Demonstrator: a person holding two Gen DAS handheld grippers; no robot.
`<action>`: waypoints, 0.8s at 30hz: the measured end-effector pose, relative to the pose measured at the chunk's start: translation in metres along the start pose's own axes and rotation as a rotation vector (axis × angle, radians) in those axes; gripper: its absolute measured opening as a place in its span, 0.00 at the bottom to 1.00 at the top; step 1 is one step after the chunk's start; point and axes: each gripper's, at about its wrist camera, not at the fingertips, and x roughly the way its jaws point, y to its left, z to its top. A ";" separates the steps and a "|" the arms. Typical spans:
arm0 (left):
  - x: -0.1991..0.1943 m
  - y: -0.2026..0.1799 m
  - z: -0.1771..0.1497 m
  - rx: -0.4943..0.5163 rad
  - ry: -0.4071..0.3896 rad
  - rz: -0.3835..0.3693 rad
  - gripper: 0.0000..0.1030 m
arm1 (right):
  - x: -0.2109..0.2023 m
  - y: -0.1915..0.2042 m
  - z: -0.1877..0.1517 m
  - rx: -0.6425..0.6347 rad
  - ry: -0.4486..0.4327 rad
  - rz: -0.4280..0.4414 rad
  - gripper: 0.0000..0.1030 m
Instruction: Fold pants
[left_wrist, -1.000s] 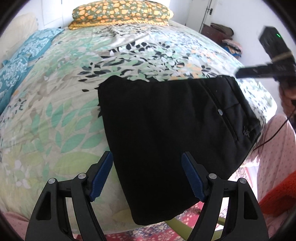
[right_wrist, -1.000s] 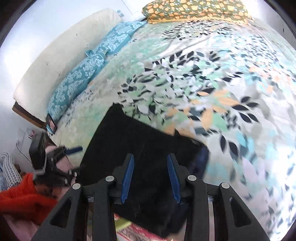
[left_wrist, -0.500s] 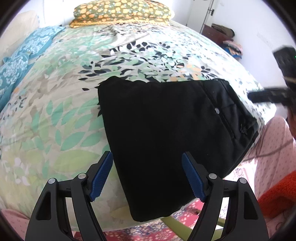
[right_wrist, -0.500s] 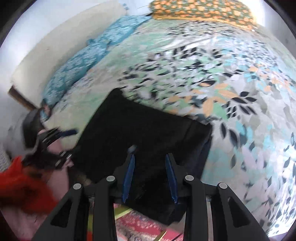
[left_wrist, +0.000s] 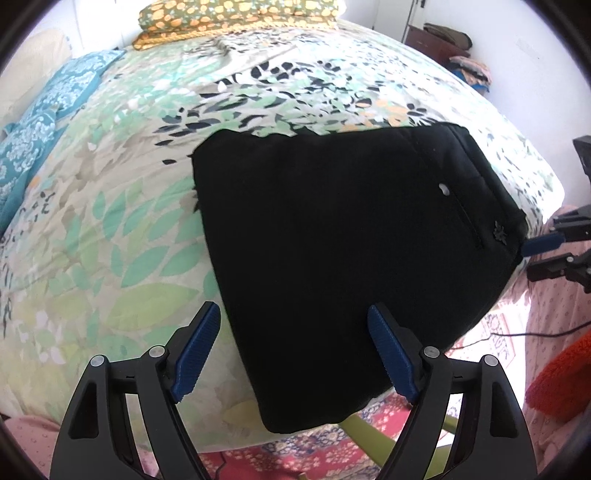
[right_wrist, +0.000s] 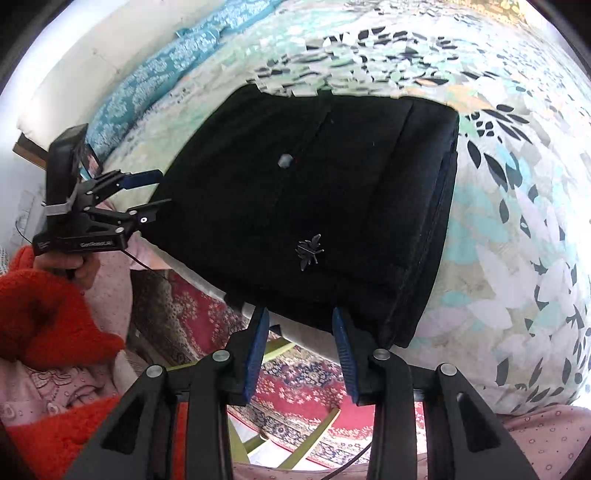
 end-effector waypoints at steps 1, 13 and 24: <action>-0.001 0.002 0.001 -0.007 -0.005 0.008 0.82 | -0.003 0.000 -0.001 0.001 -0.010 0.000 0.37; -0.001 0.010 0.001 -0.026 -0.005 0.076 0.83 | -0.018 0.000 0.004 0.068 -0.126 0.024 0.52; 0.025 0.083 0.004 -0.353 0.083 -0.176 0.91 | -0.012 -0.086 0.023 0.343 -0.190 0.116 0.84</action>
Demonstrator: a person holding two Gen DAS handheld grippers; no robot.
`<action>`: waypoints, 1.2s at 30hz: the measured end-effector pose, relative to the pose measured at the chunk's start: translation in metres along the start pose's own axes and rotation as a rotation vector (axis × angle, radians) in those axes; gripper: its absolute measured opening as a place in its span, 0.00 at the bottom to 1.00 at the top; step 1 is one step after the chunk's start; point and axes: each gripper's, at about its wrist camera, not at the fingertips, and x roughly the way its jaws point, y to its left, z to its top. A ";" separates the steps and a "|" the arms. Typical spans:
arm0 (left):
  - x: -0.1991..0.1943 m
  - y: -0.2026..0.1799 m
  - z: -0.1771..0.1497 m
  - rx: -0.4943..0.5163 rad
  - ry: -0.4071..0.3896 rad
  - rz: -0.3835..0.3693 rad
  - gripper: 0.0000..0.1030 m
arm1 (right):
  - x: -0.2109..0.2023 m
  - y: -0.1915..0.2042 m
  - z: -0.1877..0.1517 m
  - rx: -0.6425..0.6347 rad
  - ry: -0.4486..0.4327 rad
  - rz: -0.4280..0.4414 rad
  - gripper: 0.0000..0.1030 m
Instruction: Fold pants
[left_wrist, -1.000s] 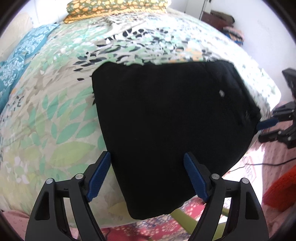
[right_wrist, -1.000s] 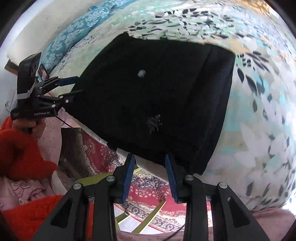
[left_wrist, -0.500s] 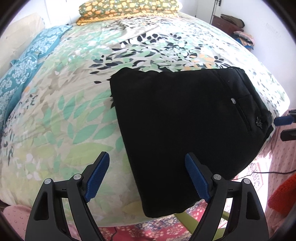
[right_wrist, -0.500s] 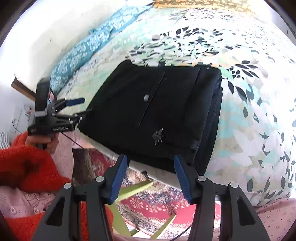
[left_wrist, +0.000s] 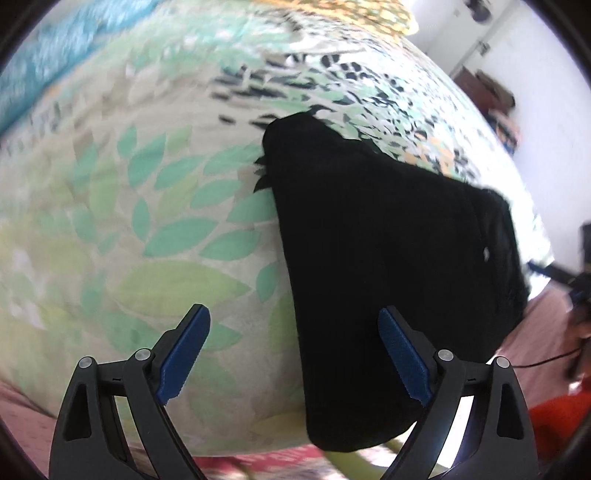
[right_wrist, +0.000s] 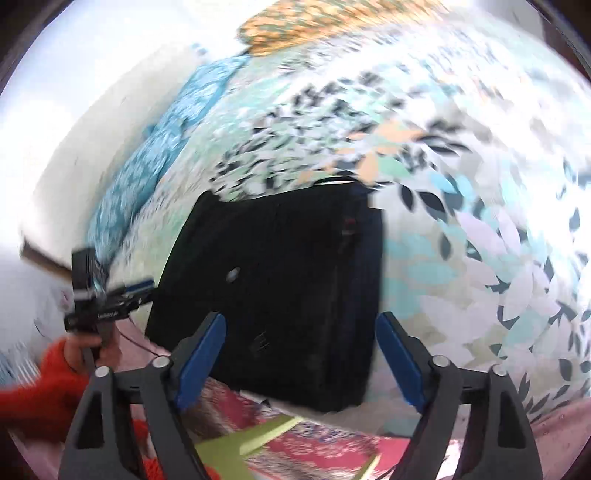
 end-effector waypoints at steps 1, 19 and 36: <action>0.004 0.005 0.001 -0.026 0.016 -0.031 0.91 | 0.006 -0.009 0.005 0.023 0.023 0.017 0.84; 0.005 -0.032 0.026 0.010 0.023 -0.217 0.20 | 0.057 0.009 0.025 -0.018 0.116 0.341 0.39; -0.005 -0.053 0.120 0.167 -0.314 0.253 0.78 | 0.044 0.020 0.127 -0.126 -0.092 -0.327 0.86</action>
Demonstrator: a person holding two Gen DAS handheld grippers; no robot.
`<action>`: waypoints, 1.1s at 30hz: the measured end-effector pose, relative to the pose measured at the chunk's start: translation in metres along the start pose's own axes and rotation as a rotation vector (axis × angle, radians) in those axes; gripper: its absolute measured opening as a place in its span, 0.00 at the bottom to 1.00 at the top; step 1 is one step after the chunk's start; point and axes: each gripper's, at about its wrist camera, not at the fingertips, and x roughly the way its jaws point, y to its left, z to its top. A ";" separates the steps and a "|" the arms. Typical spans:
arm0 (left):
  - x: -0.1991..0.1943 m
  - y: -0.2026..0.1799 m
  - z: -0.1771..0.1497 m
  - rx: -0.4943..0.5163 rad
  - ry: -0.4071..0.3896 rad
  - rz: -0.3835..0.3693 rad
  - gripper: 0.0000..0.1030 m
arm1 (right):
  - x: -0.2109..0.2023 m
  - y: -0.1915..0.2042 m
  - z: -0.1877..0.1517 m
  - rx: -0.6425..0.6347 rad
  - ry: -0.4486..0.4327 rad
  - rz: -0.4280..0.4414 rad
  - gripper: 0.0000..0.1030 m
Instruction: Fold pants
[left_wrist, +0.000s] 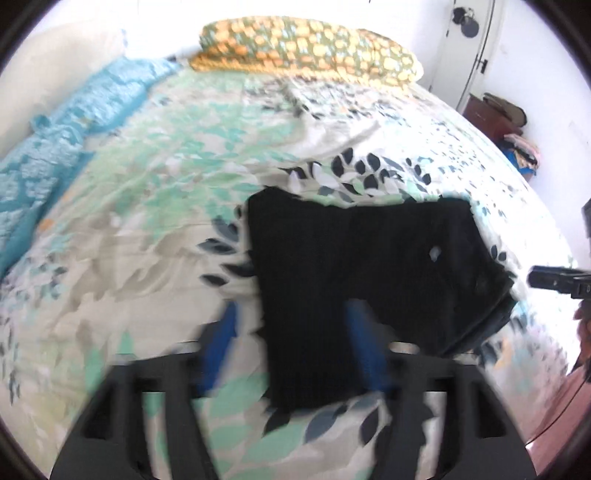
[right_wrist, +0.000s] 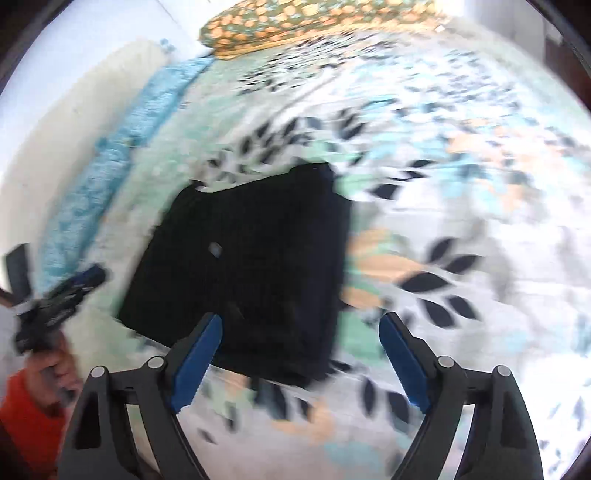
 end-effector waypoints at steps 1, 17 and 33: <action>-0.010 0.001 -0.012 0.009 -0.045 0.054 0.80 | -0.009 0.001 -0.014 -0.009 -0.023 -0.048 0.90; -0.106 -0.041 -0.055 0.031 -0.141 0.231 0.99 | -0.107 0.091 -0.092 -0.090 -0.272 -0.208 1.00; -0.134 -0.048 -0.069 -0.034 -0.066 0.123 0.99 | -0.124 0.114 -0.110 -0.073 -0.290 -0.251 1.00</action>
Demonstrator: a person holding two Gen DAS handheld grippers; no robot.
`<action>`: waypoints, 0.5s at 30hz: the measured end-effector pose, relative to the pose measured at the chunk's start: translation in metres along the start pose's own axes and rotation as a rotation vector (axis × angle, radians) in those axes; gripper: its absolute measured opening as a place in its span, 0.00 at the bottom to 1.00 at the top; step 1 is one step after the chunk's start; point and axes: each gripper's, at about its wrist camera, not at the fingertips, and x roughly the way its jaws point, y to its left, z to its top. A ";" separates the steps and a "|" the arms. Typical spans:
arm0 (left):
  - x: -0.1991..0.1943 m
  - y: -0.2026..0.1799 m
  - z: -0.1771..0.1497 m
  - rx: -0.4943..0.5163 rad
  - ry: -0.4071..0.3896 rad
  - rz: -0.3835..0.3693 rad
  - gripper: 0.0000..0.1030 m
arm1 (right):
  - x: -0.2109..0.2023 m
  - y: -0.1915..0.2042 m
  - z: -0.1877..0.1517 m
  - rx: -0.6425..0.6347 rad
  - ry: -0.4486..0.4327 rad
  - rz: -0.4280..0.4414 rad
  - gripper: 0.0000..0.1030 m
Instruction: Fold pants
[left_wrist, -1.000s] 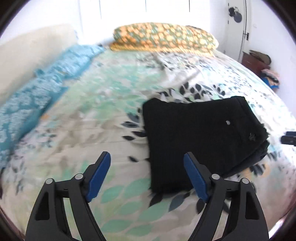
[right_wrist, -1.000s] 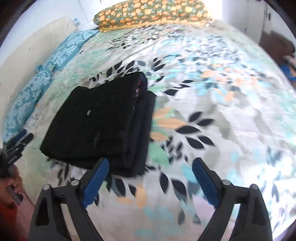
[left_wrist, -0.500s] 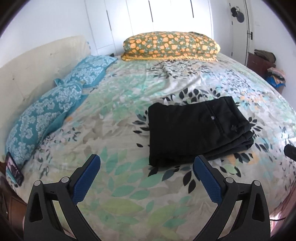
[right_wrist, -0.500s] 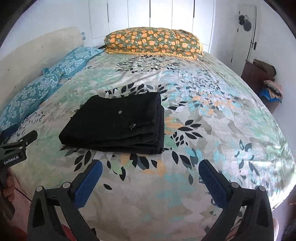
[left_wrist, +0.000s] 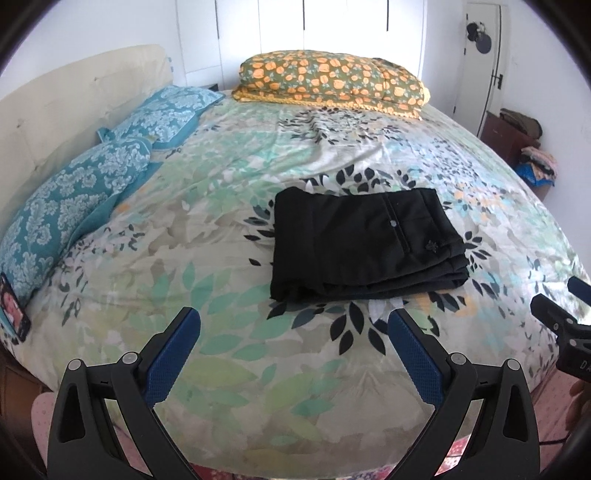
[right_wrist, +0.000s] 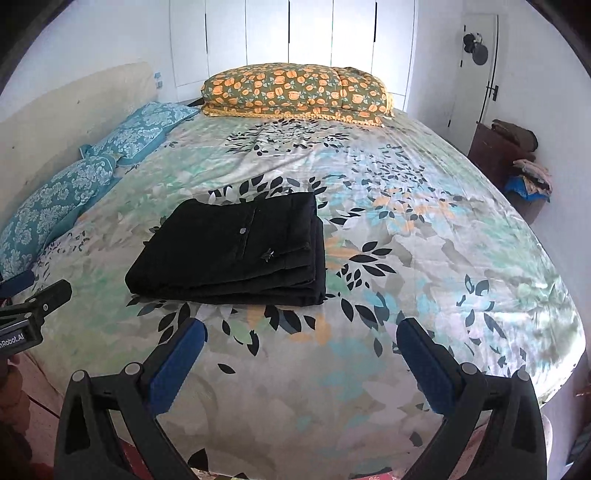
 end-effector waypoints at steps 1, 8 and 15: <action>0.001 -0.001 -0.002 0.006 0.003 0.003 0.99 | 0.000 0.003 -0.002 -0.011 0.001 -0.004 1.00; 0.002 -0.003 -0.010 0.004 0.026 -0.013 0.99 | 0.000 0.013 -0.008 -0.039 0.005 -0.013 1.00; 0.002 -0.006 -0.011 0.008 0.030 -0.030 0.99 | 0.003 0.014 -0.011 -0.056 0.009 -0.026 1.00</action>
